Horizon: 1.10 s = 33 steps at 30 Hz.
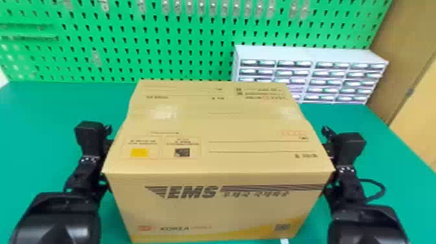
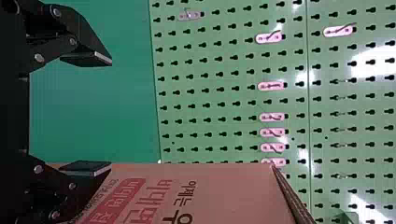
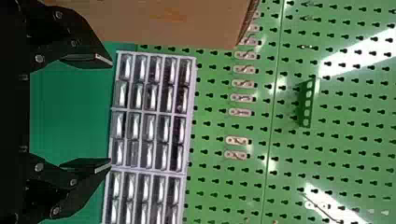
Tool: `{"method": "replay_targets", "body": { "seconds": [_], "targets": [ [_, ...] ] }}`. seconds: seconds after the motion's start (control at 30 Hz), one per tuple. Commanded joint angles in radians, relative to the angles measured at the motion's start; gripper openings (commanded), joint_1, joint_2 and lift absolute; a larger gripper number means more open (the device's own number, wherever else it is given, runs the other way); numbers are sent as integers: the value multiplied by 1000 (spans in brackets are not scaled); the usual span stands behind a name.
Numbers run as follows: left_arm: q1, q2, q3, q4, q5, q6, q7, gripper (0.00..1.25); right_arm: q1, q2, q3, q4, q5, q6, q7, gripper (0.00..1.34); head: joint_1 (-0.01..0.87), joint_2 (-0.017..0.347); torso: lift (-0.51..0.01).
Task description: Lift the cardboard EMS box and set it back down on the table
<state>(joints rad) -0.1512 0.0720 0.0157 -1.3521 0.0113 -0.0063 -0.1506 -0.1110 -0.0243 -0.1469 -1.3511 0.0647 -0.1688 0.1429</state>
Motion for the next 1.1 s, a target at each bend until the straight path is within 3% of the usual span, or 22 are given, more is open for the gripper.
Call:
{"method": "replay_targets", "body": {
  "seconds": [0.0,0.3,0.8,1.07],
  "targets": [
    [2,0,9,1,-1,0,-9,785,2,0,-5,1,-8,-1,0,831,678,-14,-91],
    [5,0,32,1,-1,0,-9,785,8,1,-37,-2,-22,-18,1,831,678,-14,-91],
    [7,2,101,-16,-10,-7,-9,785,53,4,-132,-86,-14,-3,1,831,678,-14,-91],
    [18,0,118,-25,-11,-7,-9,785,62,6,-137,-103,-25,9,1,831,678,-14,-91]
  ]
}}
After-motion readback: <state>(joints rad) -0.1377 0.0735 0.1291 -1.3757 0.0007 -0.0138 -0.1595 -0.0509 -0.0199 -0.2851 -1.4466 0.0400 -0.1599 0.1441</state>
